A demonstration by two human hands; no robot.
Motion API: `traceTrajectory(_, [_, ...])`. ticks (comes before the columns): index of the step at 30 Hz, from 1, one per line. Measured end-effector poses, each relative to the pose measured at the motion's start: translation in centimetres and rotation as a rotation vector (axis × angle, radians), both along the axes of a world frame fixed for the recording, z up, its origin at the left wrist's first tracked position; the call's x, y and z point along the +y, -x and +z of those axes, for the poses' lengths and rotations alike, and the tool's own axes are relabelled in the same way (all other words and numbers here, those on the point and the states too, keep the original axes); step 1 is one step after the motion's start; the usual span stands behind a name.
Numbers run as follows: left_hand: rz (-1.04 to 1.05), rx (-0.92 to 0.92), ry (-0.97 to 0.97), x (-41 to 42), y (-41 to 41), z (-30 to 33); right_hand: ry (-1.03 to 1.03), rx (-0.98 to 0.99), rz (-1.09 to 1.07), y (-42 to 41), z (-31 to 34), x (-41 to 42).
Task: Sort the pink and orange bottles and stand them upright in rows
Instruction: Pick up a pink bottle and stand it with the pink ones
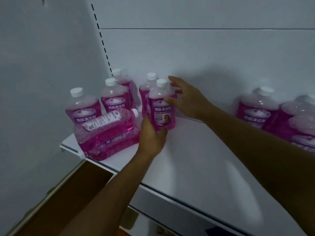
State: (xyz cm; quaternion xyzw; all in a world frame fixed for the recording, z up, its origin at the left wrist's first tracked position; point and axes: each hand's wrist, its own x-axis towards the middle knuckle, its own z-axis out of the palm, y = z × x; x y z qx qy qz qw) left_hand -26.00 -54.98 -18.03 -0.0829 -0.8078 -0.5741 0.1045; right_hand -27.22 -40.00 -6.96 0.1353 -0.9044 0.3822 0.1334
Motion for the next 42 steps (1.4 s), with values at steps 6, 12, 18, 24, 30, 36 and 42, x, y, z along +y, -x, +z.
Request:
traceTrajectory(6, [-0.060,0.006,-0.013,0.3,1.2,0.4,-0.007,0.035,-0.061,0.8,0.2,0.0])
traceTrajectory(12, [-0.198,-0.036,-0.054,0.3,0.2,1.1,-0.049,0.006,-0.121,-0.5,0.6,1.7])
traceTrajectory(18, [-0.367,-0.077,-0.013,1.4,-0.6,2.3,-0.134,-0.048,-0.199,-4.0,1.5,4.7])
traceTrajectory(24, [-0.556,-0.109,-0.040,5.5,-2.0,3.4,-0.263,-0.077,-0.258,-8.3,4.0,8.1])
traceTrajectory(30, [-0.638,-0.132,-0.059,10.6,-3.1,3.5,-0.447,-0.093,-0.371,-12.2,4.7,11.4])
traceTrajectory(36, [-0.656,-0.124,-0.004,14.1,-3.0,2.3,-0.800,-0.015,-0.508,-14.3,4.6,13.4])
traceTrajectory(42, [-0.646,-0.085,0.017,15.3,-2.9,1.3,-0.766,-0.023,-0.492,-15.0,4.2,13.9])
